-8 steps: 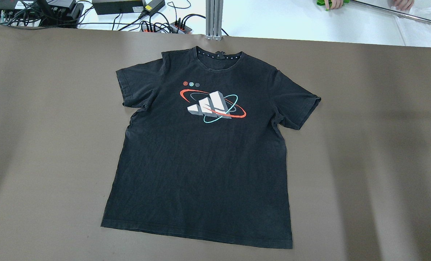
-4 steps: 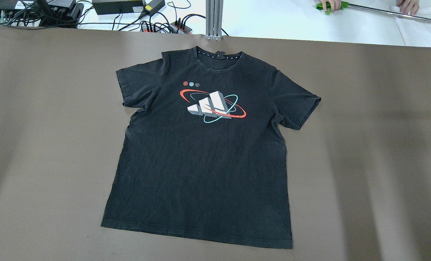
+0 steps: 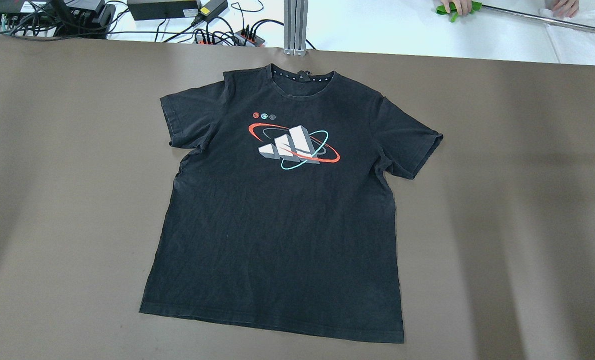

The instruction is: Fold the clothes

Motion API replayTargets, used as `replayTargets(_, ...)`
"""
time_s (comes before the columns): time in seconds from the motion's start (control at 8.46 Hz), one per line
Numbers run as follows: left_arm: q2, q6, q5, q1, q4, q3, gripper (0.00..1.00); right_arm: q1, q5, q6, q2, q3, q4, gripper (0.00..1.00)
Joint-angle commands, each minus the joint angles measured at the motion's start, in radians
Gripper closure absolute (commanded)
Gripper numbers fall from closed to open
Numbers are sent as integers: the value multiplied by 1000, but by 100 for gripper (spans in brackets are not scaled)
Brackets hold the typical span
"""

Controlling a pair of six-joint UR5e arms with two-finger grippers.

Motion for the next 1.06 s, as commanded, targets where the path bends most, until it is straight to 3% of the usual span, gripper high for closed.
replayTargets(0.0, -15, -7, -6, 0, 3, 3, 0, 0, 6, 2, 1, 17, 3, 6)
replayTargets(0.47, -49, -96, -53, 6, 3, -3, 0, -35, 33, 17, 117, -27, 12, 6)
replayTargets(0.59, -90, -156, -125, 37, 7, 1, 0, -63, 42, 54, 148, -33, 11, 6)
replayTargets(0.95, -173, -411, -182, 184, 1, 9, 0, -171, 93, 256, 198, -33, 14, 6)
